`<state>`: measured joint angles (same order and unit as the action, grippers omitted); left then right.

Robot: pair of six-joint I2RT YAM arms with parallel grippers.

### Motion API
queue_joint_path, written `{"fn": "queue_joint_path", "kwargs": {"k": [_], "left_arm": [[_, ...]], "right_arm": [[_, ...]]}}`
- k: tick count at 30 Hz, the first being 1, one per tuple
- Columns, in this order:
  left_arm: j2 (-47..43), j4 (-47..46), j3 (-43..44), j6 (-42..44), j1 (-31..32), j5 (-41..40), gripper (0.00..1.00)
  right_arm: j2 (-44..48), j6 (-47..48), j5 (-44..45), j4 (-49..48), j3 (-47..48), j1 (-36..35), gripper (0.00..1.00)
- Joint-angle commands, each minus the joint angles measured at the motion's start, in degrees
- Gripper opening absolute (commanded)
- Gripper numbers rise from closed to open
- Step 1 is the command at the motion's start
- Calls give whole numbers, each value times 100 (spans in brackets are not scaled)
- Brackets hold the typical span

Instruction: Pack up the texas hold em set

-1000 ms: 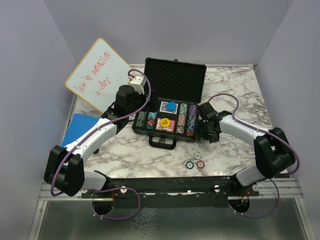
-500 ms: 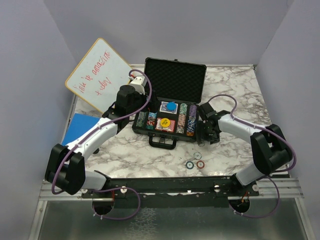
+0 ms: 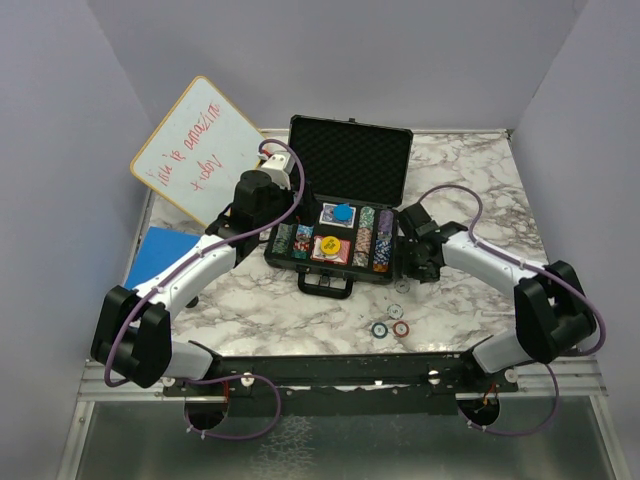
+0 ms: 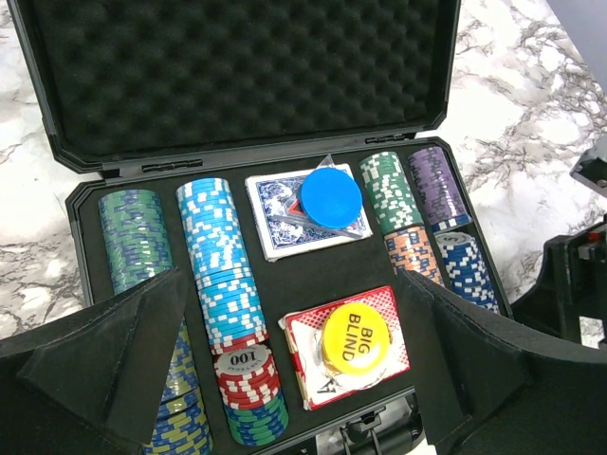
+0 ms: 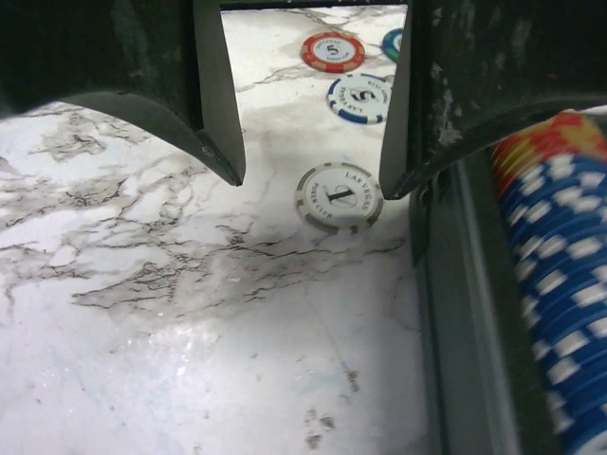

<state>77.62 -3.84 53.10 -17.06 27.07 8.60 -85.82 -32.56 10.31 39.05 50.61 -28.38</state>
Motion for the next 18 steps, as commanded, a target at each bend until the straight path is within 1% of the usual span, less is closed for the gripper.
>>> {"fn": "queue_joint_path", "kwargs": {"k": [1,8,9,12,18], "left_arm": [[60,-119,-11,69,-18,83,99],[69,-111,-10,95,-18,71,99],[73,-103,-18,102,-18,71,99],[83,-91,-28,115,-18,54,99],[131,-118,-20,123,-18,44,99]], "right_arm": [[277,347,-705,-296,-127,16,68],[70,406,-986,-429,-331,12,74],[41,434,-1180,-474,-364,16,75],[-31,511,-1373,-586,-443,17,75],[-199,608,-1073,-623,-389,8,76]]}}
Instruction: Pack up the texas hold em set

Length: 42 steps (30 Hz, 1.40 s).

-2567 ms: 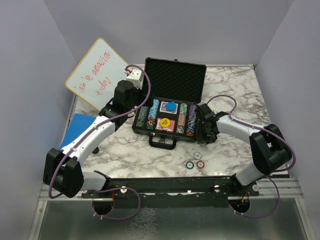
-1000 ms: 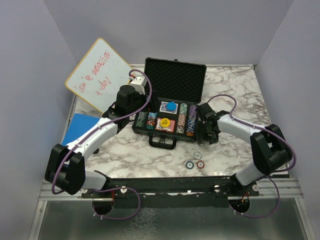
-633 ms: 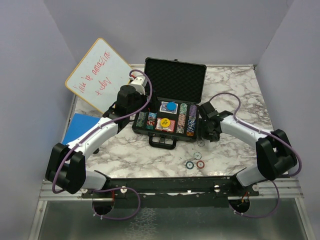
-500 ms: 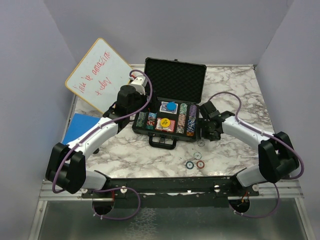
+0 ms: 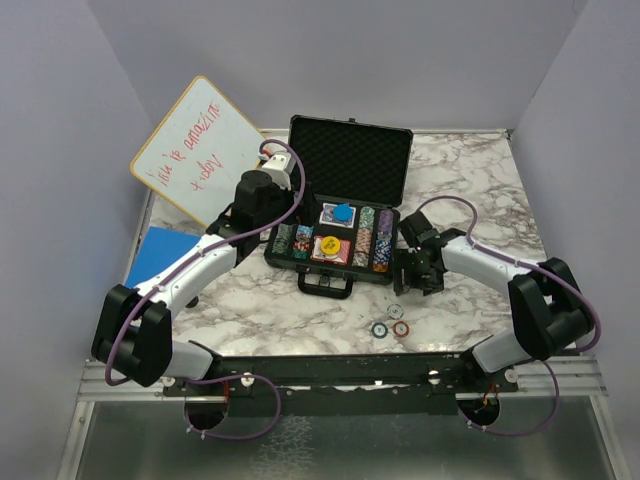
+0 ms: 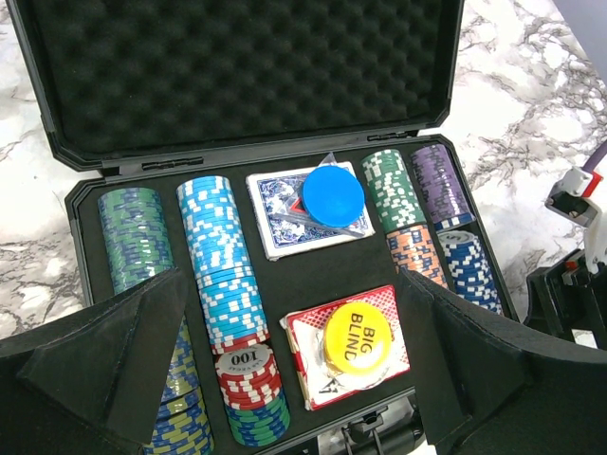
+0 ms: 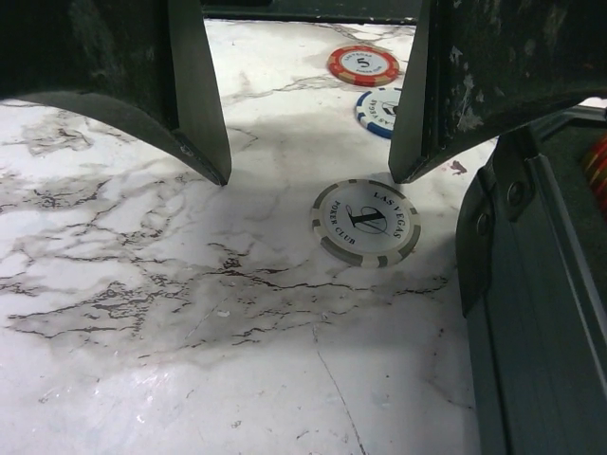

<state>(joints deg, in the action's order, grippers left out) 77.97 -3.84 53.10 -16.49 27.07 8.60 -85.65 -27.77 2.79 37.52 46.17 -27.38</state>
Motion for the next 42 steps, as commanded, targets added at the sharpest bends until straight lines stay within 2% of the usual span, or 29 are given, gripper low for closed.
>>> {"fn": "queue_joint_path", "kwargs": {"k": [1,11,17,22,26,28,33,38,42], "left_arm": [[114,-128,-23,60,-22,40,99],[182,-196,16,49,-18,-1,99],[220,-200,42,67,-18,-33,99],[226,-166,42,87,-19,-64,99],[212,-131,42,117,-18,-78,99],[206,-122,35,126,-18,-91,99],[175,-107,29,154,-18,-102,99],[157,-92,25,156,-18,-98,99],[157,-91,8,155,-18,-100,99]], "right_arm": [[-273,131,-300,-481,77,-92,76],[-374,-563,1081,-673,131,-110,74],[-245,-1203,1572,-432,104,0,66],[-327,-1447,1615,-221,93,313,58],[-323,-1490,1609,-152,76,431,56],[-278,-1392,1413,-313,50,456,57],[-481,-1231,747,-467,214,553,67],[-575,-1257,629,-516,269,742,67],[-671,-1213,644,-508,292,883,61]]}}
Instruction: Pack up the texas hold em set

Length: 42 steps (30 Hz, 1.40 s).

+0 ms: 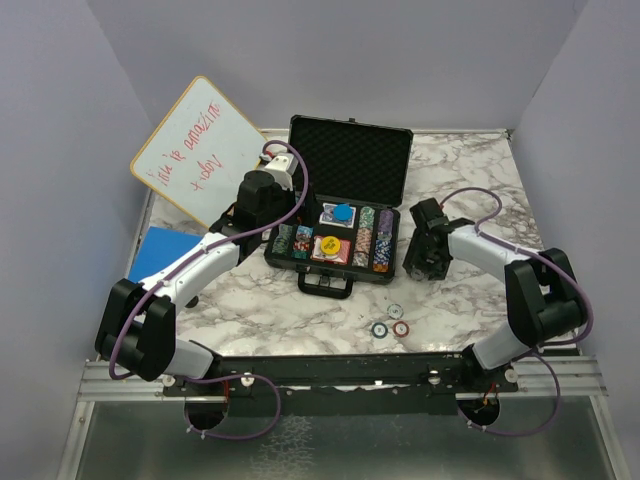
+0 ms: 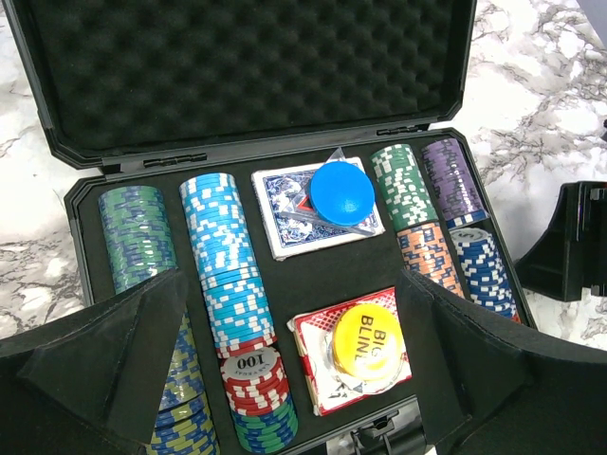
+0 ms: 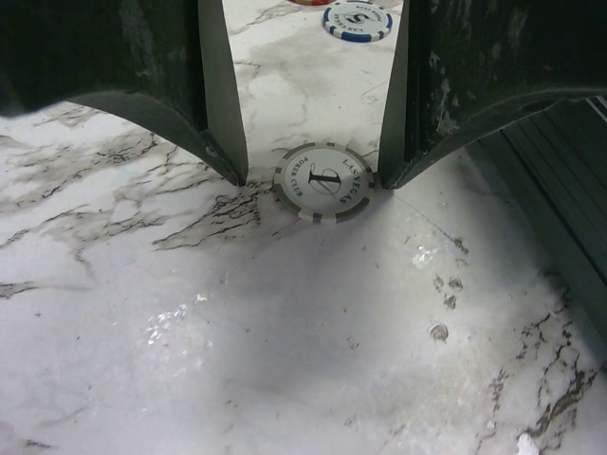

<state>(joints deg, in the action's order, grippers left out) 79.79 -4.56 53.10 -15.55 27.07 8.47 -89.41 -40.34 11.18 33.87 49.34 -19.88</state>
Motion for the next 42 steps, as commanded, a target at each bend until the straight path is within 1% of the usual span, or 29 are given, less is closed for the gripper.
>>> {"fn": "queue_joint_path", "kwargs": {"k": [1,3,8,12,15,23,30,42], "left_arm": [[-17,-19,7,61,-18,-85,99],[-14,-35,12,61,-18,-85,99],[14,-47,16,61,-18,-123,99],[19,-55,12,52,-18,-145,99],[20,-62,-5,20,-18,-135,99],[-27,-131,-122,-91,-18,42,99],[-53,-294,-273,-295,-18,251,99],[23,-511,-373,-653,21,646,99]], "right_arm": [[-336,70,-195,-121,-7,148,60],[-422,123,-200,-69,49,149,57],[-625,227,-295,33,150,145,55],[-710,196,-331,118,217,151,47],[-770,155,-364,162,281,151,43],[-446,-25,-319,368,409,192,43],[-125,46,-430,731,592,255,43],[282,40,-669,888,674,254,44]]}}
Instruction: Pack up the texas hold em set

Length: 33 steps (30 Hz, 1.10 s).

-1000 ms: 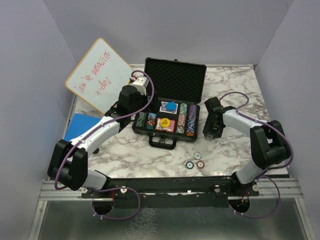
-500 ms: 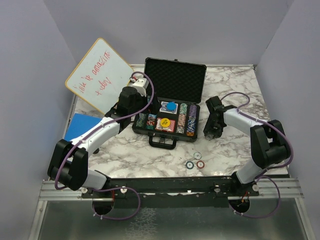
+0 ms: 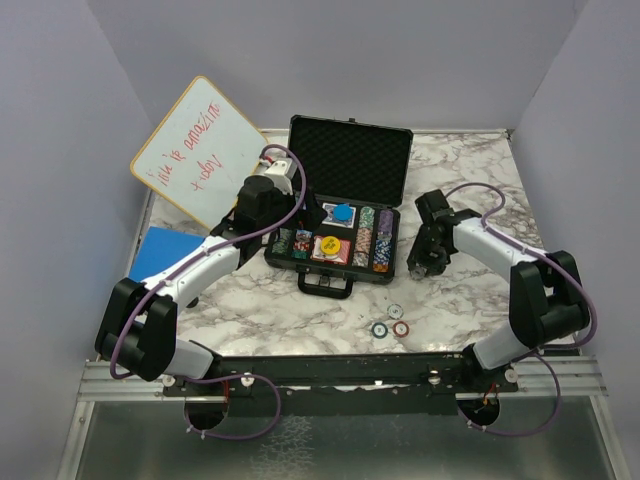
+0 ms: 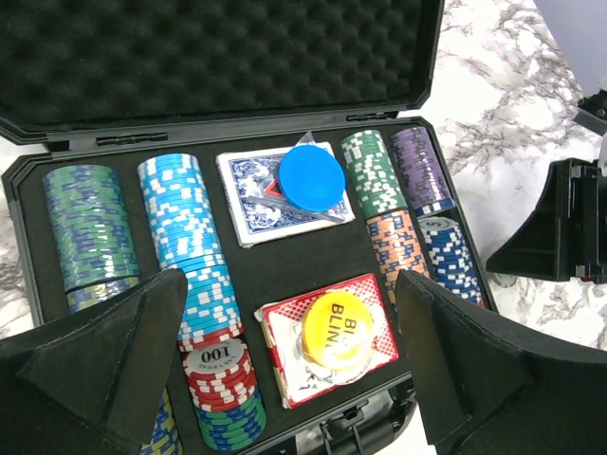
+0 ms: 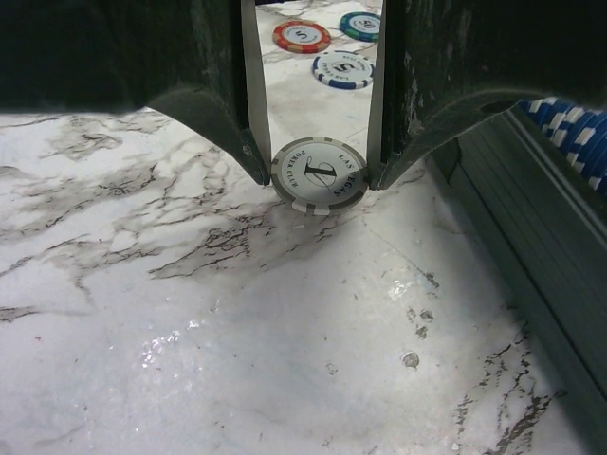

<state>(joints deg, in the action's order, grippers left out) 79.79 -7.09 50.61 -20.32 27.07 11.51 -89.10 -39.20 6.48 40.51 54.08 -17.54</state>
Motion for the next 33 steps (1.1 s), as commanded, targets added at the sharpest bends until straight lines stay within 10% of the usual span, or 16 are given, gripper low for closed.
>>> {"fn": "queue_joint_path", "kwargs": {"k": [1,28,33], "left_arm": [[20,-290,-141,-198,37,391,99],[1158,-2057,151,-1618,810,1761,91],[1603,-2142,527,-1884,935,1866,78]], "right_arm": [[300,-83,-223,243,229,22,44],[93,-1100,-3293,-1271,1115,7,46],[12,-1509,-3507,-1679,1069,4,46]]}}
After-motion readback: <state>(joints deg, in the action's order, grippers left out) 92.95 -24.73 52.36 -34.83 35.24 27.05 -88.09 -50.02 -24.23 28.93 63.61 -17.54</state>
